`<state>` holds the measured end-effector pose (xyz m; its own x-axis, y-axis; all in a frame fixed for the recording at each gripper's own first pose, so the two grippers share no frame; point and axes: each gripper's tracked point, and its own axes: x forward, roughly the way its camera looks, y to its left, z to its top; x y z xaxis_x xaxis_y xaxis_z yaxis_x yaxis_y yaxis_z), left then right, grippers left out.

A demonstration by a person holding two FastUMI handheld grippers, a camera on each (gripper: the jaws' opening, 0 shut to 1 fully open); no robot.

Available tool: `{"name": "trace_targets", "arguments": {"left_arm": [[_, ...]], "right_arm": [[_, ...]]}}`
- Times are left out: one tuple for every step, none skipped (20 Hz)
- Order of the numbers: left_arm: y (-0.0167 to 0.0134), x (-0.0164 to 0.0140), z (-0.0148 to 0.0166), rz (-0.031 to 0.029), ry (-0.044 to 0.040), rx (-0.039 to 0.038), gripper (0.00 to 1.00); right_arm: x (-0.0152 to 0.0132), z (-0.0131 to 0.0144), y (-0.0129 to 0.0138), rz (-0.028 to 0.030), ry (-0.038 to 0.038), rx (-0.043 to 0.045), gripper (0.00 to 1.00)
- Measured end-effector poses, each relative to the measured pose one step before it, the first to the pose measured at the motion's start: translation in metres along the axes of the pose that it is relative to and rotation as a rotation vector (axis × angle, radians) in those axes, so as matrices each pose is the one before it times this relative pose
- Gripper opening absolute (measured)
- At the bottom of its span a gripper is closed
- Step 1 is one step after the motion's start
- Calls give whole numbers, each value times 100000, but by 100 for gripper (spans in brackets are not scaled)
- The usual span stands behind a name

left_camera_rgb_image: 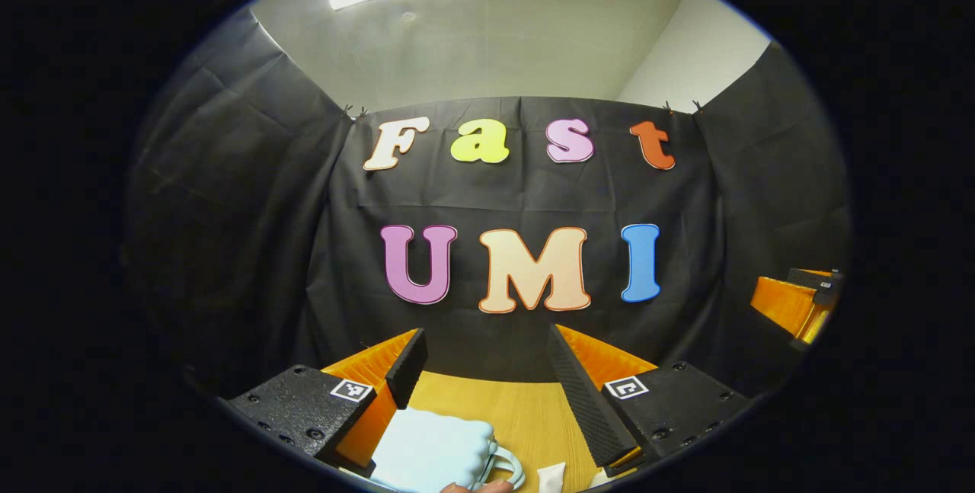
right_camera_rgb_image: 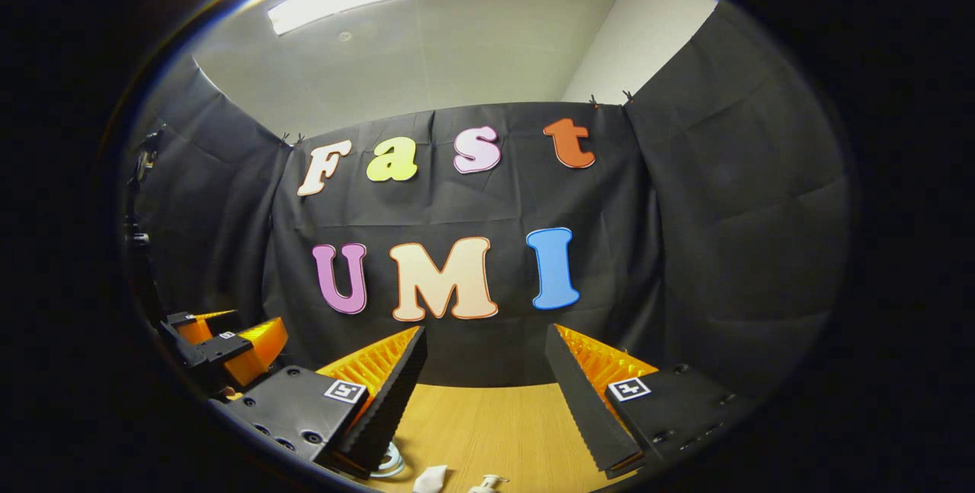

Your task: First open the suitcase, pack the skin care products into it, and then close the suitcase.

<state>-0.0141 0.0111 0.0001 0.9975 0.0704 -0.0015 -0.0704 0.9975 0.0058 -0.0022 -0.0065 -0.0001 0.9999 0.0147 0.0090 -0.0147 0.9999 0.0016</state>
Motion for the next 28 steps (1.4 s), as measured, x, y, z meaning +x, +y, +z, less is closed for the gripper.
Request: {"name": "trace_targets", "arguments": {"left_arm": [[-106,-188,-196,-202,688,-371,95],[-186,-12,-404,-257,874,-325,95],[-120,-115,-368,-491,1200,-158,94],[-104,-98,-376,-88,894,17,95],[-14,-92,-314,368,1135,389,95],[146,21,-415,415,1099,530,95],[-90,-41,-340,267,1248,630,95],[-218,-16,-356,-104,1000,732,95],[-395,-88,-307,-405,883,887,95],[-431,-30,-474,-724,905,891,96],[-498,-59,-443,-732,873,1204,95],[-639,-25,-660,-1553,1339,1351,95],[-809,-9,-1053,-1758,2354,1471,95],[-630,53,-1097,-1502,2446,906,95],[-718,31,-1747,-1103,4530,-300,94],[-462,166,-1642,-727,4752,-972,94],[-395,258,-1404,-609,3441,-987,93],[-277,478,-954,-279,2268,-519,93],[-277,606,-927,-484,1908,-26,93],[-370,669,-1019,-1004,2407,207,93],[-382,635,-1282,-1087,2770,329,93],[-489,1001,-1668,-1787,3611,796,94],[-380,1325,-2296,-1592,5598,1518,94],[-431,739,-1591,-1976,4064,466,94],[-264,761,-1665,-1177,4330,-783,94],[-224,825,-1657,-1096,4626,-1195,93],[-42,824,-1471,-680,4809,-1085,94],[160,603,-1092,-142,3572,-904,93]], "right_arm": [[-233,63,-46,23,-213,-380,99],[-222,-273,-16,207,165,-518,99],[-102,-303,51,464,740,-323,99],[-122,-463,122,920,1160,-24,99],[-65,-406,80,849,1275,138,99],[-61,-361,24,905,1123,168,99],[13,-241,-88,982,987,102,99],[-65,-388,-62,1315,598,171,99],[61,-295,2,1485,555,18,99],[140,-690,-42,1607,891,-290,99],[-25,-637,-61,1741,1349,-392,99],[8,-811,15,2226,1757,-141,99],[-63,-697,-18,2167,1576,339,99],[-80,-449,-341,1153,301,410,99],[24,-679,-674,-176,1420,493,99],[42,-498,-422,-151,1777,492,99],[102,-384,-109,-53,1063,-52,99],[109,-30,-384,-901,193,-948,99],[117,-52,-717,-1716,197,-1135,99],[106,-100,-542,-1682,769,-367,99],[70,-408,-153,-974,1000,523,99],[428,-194,-316,-1909,836,-124,99],[298,-451,-107,-1137,1664,-270,99],[152,-410,221,-292,1298,192,99],[139,-66,-55,-951,586,-229,99],[187,-61,-369,-1857,256,-792,99],[219,4,-352,-1926,226,-790,99],[153,-207,-178,-1524,437,-369,99]]}}
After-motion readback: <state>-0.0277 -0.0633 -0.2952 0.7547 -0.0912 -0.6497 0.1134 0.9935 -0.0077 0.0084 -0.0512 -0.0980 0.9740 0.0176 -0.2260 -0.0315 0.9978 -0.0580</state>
